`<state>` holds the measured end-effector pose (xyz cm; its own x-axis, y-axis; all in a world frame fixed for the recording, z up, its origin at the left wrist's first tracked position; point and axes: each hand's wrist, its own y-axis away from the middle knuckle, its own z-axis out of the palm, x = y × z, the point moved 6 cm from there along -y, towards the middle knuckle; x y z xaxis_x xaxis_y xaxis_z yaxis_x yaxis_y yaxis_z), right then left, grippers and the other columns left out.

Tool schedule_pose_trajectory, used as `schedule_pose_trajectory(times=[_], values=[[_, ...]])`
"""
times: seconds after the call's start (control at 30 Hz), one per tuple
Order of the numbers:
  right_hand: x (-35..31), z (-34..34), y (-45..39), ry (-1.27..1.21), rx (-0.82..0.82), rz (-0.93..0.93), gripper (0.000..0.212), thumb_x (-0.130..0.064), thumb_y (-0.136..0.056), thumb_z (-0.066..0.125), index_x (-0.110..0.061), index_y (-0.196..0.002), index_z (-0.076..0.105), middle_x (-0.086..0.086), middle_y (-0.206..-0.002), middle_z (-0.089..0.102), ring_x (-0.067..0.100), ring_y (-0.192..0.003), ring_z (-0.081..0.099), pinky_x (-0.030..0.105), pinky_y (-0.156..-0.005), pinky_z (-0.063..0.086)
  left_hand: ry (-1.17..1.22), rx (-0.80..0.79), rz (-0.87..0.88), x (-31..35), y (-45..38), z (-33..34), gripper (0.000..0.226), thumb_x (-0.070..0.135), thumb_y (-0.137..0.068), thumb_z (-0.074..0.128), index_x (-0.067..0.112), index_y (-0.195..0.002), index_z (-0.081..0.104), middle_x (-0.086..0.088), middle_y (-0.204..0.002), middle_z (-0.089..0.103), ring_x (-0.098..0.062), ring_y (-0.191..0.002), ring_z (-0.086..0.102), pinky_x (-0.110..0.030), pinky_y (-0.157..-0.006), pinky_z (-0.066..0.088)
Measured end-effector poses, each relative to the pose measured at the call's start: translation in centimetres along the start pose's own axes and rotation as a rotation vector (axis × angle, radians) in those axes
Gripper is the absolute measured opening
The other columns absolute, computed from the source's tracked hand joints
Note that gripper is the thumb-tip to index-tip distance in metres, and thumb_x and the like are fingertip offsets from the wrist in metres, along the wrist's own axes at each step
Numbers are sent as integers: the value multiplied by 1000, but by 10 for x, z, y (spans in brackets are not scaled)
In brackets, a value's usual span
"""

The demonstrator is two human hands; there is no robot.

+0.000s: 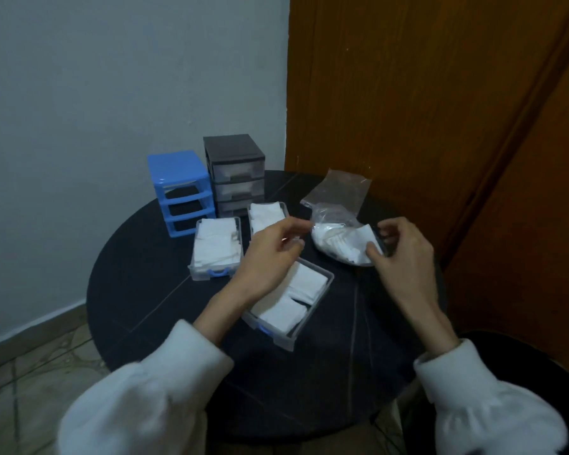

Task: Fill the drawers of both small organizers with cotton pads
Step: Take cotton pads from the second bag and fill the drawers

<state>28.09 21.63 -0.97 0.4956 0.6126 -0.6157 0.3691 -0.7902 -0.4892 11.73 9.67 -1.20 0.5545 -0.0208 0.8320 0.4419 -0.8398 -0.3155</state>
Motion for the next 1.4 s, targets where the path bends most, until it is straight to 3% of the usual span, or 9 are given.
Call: schedule_pose_trajectory(times=[0.27,0.43,0.67,0.83,0.9,1.03,1.2,1.33,1.4], values=[[22,30,-2,127,-157,136,40,-27,-90,60,-11,-126,52,11,-115,62,20,-98,61,27,-75,47,-306,-208,4,3,-54,52,45,19,-89,61,14,-132,50,-8,-130,57,-18,-116,54,-19,-88,38],[25,41,-7,97,-189,113,36,-26,-92,55,-14,-125,53,7,-107,65,16,-88,63,32,-76,53,-243,-203,-41,-9,-56,61,35,15,-93,53,14,-128,53,-7,-127,58,-16,-114,54,-19,-87,38],[22,42,-7,120,-161,121,39,-26,-89,59,-17,-127,54,6,-110,66,22,-98,61,45,-92,46,-183,-164,-61,-14,-53,62,29,18,-97,48,14,-123,58,-6,-121,62,-14,-107,55,-21,-86,38],[27,41,-7,7,-154,156,30,-22,-85,62,-16,-114,63,7,-100,67,22,-92,61,48,-90,46,-179,-164,-54,-12,-50,63,27,18,-98,46,12,-121,59,-7,-117,63,-11,-100,55,-17,-80,36],[28,36,-6,-77,-132,155,19,-18,-86,60,-15,-103,65,4,-91,66,18,-84,61,44,-84,49,-188,-157,-54,-12,-50,63,27,18,-98,45,12,-121,59,-8,-115,64,-11,-97,55,-16,-77,35],[26,21,-4,-183,-104,126,12,-13,-87,60,-24,-91,57,-5,-79,58,2,-69,54,16,-59,41,-198,-157,-67,-12,-50,63,27,19,-98,45,12,-121,59,-10,-113,64,-10,-90,52,-17,-76,36],[32,12,-2,-248,-95,148,11,-16,-87,62,-25,-90,57,-15,-73,54,0,-68,54,14,-59,42,-203,-162,-72,-11,-49,65,31,19,-98,46,13,-127,55,-9,-124,60,-17,-109,56,-20,-85,37],[37,5,4,-288,-84,150,5,-18,-88,61,-22,-91,61,-12,-76,58,1,-71,56,10,-58,41,-199,-136,-15,0,-44,63,42,12,-93,53,13,-134,48,-7,-130,55,-10,-112,50,-8,-82,31],[37,1,7,-292,-68,143,5,-19,-88,61,-24,-89,60,-13,-75,58,0,-70,56,11,-59,42,-193,-59,61,8,-41,60,42,11,-89,58,14,-130,50,-5,-130,54,-12,-117,48,-9,-88,31]])
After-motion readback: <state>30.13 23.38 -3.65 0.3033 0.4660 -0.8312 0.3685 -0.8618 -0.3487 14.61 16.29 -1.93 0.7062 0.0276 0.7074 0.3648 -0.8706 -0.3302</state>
